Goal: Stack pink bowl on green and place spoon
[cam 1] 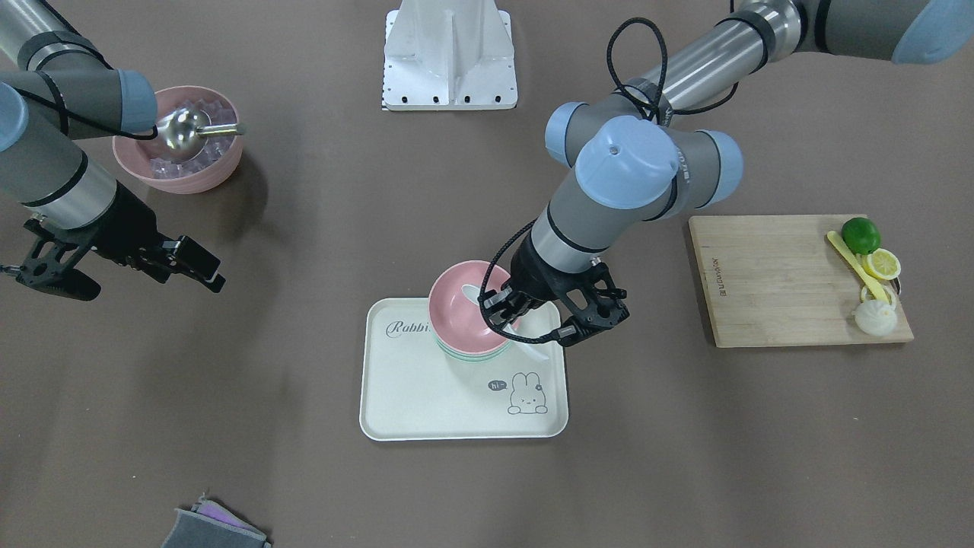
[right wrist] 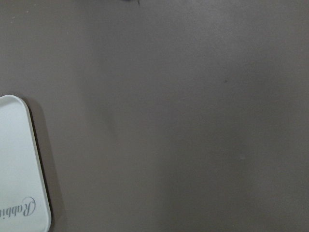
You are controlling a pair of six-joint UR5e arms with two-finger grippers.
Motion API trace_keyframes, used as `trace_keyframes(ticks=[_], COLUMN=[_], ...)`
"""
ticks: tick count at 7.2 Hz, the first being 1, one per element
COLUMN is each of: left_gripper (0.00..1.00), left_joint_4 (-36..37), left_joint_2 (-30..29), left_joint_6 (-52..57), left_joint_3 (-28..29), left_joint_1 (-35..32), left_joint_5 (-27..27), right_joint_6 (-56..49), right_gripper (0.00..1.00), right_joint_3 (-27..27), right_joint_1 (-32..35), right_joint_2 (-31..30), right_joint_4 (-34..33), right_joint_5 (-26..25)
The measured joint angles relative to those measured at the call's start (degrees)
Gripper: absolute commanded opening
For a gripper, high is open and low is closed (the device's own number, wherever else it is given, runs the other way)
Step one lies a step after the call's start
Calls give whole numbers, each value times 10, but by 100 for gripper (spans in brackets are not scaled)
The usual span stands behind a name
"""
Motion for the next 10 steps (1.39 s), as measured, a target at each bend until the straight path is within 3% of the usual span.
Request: trace_keyframes(ticks=[3, 5, 8, 10], left_gripper=[98, 98, 98, 98], left_joint_4=[3, 5, 48, 60], left_joint_2=[39, 120, 308, 422], left_joint_6=[0, 29, 335, 550], left_joint_3=[-69, -140, -232, -255], left_joint_1=[2, -41, -126, -191], left_joint_5=[3, -45, -82, -92], right_joint_6=[-9, -52, -285, -500], right_gripper=[100, 100, 100, 100], right_joint_3=[-1, -2, -20, -40], right_joint_1=[5, 31, 120, 190], right_joint_2=[-5, -22, -84, -95], right_joint_4=[-1, -4, -32, -122], right_joint_5=[0, 7, 25, 26])
